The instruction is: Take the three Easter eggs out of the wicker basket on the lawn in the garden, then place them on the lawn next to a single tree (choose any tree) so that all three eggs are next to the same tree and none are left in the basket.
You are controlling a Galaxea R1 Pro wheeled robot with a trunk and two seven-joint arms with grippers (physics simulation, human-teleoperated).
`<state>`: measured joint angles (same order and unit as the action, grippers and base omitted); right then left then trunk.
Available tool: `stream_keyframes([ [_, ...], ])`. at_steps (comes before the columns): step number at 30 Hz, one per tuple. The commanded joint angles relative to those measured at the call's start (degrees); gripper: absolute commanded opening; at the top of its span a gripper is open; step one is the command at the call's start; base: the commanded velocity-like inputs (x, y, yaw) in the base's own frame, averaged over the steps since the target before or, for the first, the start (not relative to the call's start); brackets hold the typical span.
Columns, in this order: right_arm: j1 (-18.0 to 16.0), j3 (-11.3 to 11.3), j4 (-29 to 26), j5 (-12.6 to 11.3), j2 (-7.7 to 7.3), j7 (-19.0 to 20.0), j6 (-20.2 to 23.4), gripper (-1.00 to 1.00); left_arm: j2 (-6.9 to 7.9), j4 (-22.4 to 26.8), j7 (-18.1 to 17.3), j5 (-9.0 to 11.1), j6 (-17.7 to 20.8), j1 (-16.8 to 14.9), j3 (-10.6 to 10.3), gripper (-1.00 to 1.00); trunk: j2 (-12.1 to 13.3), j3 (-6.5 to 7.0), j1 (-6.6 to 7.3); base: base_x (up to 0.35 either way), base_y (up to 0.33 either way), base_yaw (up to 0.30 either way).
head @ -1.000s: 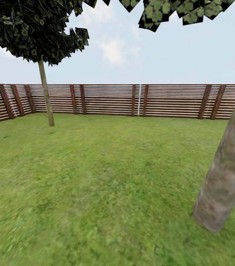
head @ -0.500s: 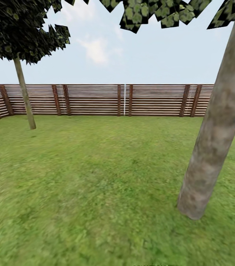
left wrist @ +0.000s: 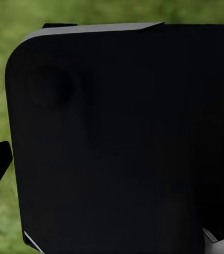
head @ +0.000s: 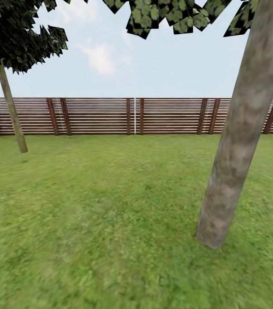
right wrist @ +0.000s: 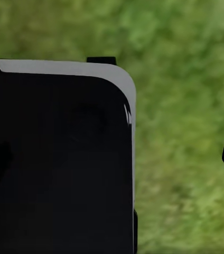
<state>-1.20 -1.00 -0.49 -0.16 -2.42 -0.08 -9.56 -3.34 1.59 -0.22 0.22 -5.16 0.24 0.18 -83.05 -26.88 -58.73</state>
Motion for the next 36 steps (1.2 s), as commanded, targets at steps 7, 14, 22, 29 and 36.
stream_keyframes([
  [7, 0.0, -0.1, 0.1, 0.0, 0.07, 0.0, -0.2, 1.0, 0.0, 0.1, 0.0, 0.1, -0.6, 0.0, 0.1, 1.0, -2.8, -1.3, -1.54, 0.0, 0.0, -0.008],
  [14, 0.0, -0.1, 0.1, 0.0, 0.02, 0.0, -0.2, 1.0, 0.0, 0.1, 0.1, 0.1, -3.4, 0.0, 0.1, 1.0, -5.6, -2.56, -3.07, 0.0, 0.0, -0.001],
  [22, 0.0, -0.1, 0.1, 0.0, -0.03, 0.0, -0.2, 1.0, 0.0, 0.1, 0.1, 0.1, -3.8, 0.0, 0.1, 1.0, -8.8, -4.0, -4.83, 0.0, 0.0, -0.157],
  [29, 0.0, -0.1, 0.1, 0.0, -0.13, 0.0, -0.2, 1.0, 0.0, 0.1, 0.1, 0.0, -3.8, 0.0, 0.1, 1.0, -11.7, -5.25, -6.37, 0.0, 0.0, -0.247],
  [36, 0.0, -0.1, 0.1, 0.0, -0.36, 0.0, -0.2, 1.0, 0.0, 0.1, 0.1, 0.0, -3.8, 0.0, 0.1, 1.0, -14.5, -6.51, -7.91, 0.0, 0.0, -0.257],
])
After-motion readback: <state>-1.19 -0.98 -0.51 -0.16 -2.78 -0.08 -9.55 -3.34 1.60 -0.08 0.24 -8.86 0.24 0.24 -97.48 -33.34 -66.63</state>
